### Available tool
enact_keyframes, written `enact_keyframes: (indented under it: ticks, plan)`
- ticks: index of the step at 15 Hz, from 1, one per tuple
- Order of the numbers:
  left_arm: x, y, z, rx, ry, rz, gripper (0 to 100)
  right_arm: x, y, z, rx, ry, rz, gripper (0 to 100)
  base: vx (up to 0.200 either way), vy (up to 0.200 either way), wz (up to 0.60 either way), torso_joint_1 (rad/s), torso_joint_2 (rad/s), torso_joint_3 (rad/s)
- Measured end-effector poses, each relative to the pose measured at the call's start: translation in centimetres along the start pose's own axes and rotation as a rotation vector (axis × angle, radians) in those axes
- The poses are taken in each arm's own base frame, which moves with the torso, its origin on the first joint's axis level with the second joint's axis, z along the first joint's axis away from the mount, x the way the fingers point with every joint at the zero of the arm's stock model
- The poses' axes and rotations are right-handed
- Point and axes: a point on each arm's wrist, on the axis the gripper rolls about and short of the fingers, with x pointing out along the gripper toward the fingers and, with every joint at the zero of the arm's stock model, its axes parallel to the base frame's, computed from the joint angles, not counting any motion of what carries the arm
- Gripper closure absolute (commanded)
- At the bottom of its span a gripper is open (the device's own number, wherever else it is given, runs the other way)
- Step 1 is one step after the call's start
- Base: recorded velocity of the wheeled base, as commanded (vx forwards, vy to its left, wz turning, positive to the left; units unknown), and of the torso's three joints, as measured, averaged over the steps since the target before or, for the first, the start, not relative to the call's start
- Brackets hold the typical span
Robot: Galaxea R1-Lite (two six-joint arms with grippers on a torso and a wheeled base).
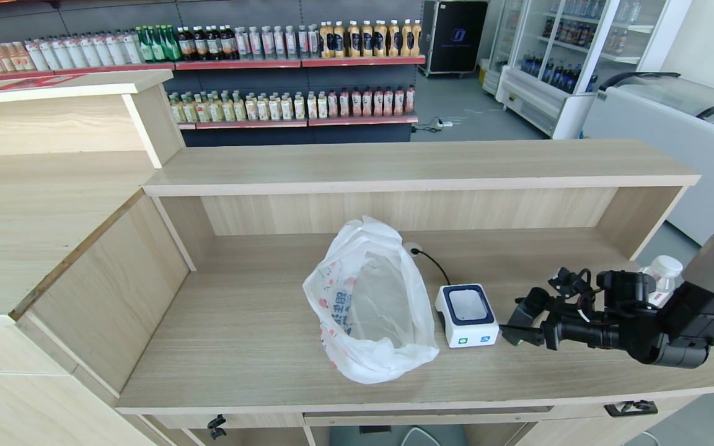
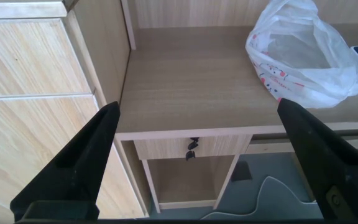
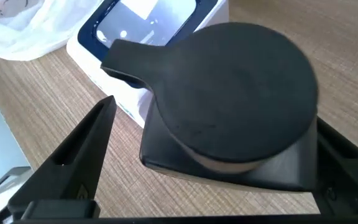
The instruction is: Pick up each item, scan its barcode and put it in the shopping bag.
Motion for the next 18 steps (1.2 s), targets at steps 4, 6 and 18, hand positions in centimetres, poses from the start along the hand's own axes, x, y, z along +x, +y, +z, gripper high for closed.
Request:
enact_keyframes:
  ticks: [4,6,18]
  plan:
    - [0.0,0.0,0.0,0.0,0.0,0.0,0,0.68,0.28,-0.41,0.005,0.007,0.017,0,0.0,0.0,0.0,0.0,0.0,0.0]
    - [0.0,0.0,0.0,0.0,0.0,0.0,0,0.79,0.23,-0.54,0.006,0.008,0.018,0,0.0,0.0,0.0,0.0,0.0,0.0]
    - [0.0,0.0,0.0,0.0,0.0,0.0,0,0.47,0.53,-0.54,-0.004,0.011,0.015,100,0.0,0.0,0.0,0.0,0.0,0.0]
